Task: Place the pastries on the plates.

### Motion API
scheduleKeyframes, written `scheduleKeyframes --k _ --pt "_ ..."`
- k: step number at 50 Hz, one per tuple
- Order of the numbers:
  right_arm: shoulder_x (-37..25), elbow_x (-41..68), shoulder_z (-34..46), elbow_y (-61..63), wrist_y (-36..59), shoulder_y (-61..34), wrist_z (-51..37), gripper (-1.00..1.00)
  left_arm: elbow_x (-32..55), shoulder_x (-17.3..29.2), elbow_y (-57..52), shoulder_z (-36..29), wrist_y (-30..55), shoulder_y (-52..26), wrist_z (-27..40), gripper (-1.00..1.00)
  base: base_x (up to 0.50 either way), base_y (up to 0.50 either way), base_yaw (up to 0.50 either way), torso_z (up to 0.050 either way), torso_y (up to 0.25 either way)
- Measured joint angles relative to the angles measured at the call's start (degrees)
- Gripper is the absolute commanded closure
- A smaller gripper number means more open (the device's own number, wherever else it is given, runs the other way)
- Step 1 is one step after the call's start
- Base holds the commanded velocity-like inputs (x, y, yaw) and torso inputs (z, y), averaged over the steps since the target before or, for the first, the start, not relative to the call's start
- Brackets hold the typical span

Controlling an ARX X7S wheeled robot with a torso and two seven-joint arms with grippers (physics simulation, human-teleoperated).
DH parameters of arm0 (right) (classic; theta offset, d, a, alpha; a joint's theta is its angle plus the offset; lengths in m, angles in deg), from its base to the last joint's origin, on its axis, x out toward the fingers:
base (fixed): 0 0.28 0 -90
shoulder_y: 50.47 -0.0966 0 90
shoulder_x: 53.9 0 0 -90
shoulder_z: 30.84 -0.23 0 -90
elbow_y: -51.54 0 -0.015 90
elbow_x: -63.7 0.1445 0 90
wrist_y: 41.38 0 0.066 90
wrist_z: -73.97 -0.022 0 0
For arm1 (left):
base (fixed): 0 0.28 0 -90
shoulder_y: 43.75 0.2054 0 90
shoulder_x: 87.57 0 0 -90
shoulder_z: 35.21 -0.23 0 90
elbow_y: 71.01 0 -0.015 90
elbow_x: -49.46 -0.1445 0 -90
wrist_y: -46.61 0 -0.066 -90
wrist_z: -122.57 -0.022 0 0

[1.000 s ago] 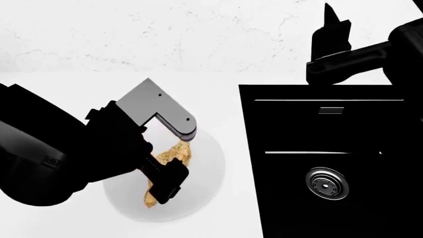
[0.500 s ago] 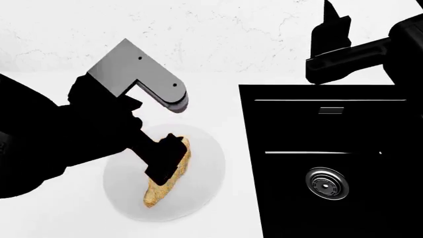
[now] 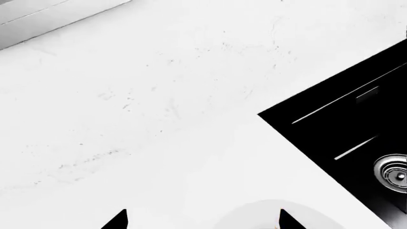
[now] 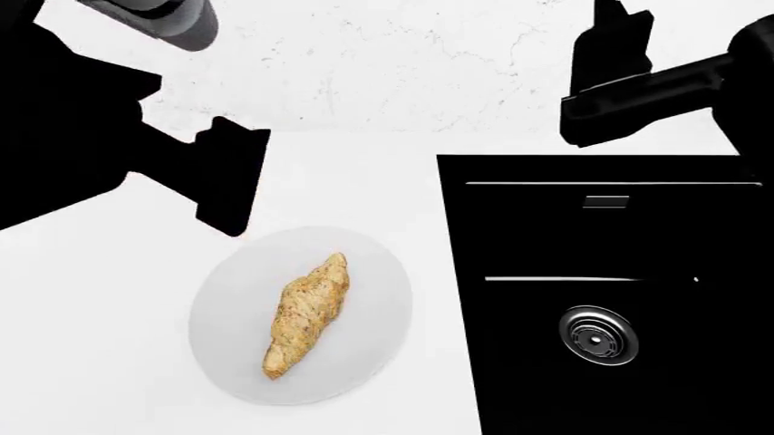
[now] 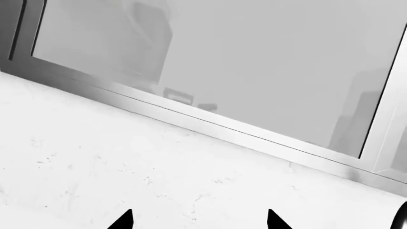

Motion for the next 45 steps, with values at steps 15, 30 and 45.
scheduleKeyframes --k 15,30,45 --pt "-1.9 -1.4 -3.4 3.4 -3.5 0.0 -0.6 -1.00 2.8 3.0 -1.3 0.8 1.4 -5.1 5.1 -1.00 0.00 0.00 0.00 0.000 0.000" --pt "-3.5 -2.1 -6.2 6.2 -5.8 -0.2 -0.3 -1.00 3.7 3.8 -2.9 2.6 2.1 -8.8 7.4 -1.00 0.00 0.00 0.00 0.000 0.000" --pt "-4.1 -2.4 -8.0 8.3 -6.7 -1.2 0.4 -1.00 2.9 4.4 -4.6 4.9 2.8 -10.9 7.1 -1.00 0.00 0.00 0.00 0.000 0.000"
